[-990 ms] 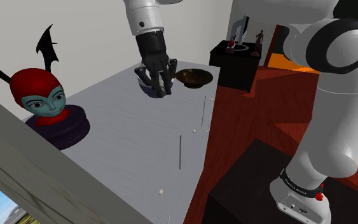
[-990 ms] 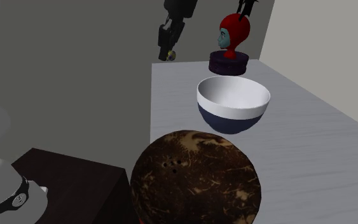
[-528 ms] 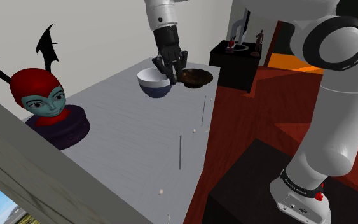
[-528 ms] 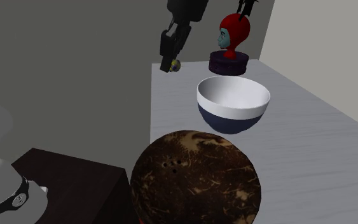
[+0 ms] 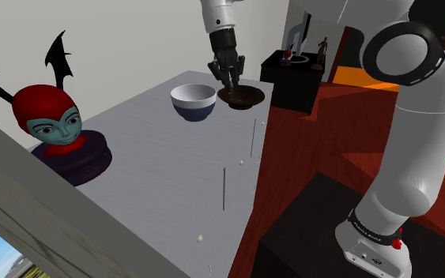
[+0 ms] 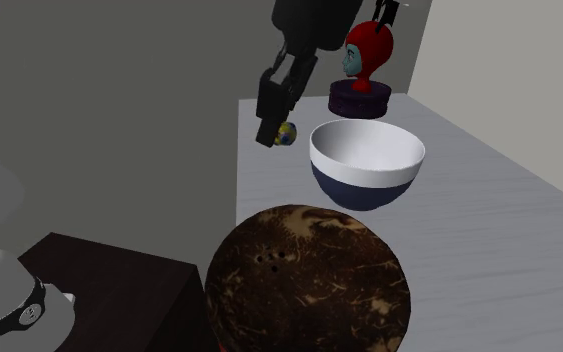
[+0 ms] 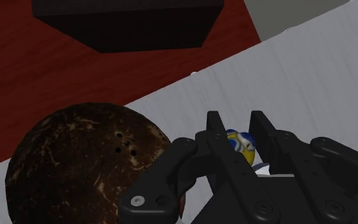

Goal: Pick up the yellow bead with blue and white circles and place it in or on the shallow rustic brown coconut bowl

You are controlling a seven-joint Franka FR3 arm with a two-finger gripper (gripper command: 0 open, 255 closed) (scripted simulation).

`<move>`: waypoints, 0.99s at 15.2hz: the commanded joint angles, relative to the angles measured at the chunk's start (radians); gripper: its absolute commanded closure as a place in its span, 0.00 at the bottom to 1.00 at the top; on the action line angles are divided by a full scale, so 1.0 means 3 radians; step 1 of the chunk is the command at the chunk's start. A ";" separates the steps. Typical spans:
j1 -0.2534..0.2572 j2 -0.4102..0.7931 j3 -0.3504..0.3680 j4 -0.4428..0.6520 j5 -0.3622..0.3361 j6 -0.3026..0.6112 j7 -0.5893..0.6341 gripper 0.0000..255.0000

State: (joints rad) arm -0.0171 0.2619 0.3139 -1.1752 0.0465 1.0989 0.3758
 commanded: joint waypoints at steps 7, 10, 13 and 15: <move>-0.0288 0.0417 -0.0196 0.0652 -0.0247 -0.0282 -0.0588 1.00; -0.0363 0.0683 -0.0257 0.1078 -0.0354 -0.0450 -0.0790 1.00; -0.0411 0.0525 -0.0257 0.0679 -0.0321 -0.0208 -0.0802 1.00; -0.0435 0.0447 -0.0258 0.0463 -0.0305 -0.0069 -0.0811 1.00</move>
State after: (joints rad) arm -0.1447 0.4030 0.2369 -1.0138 -0.0463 1.0617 0.1346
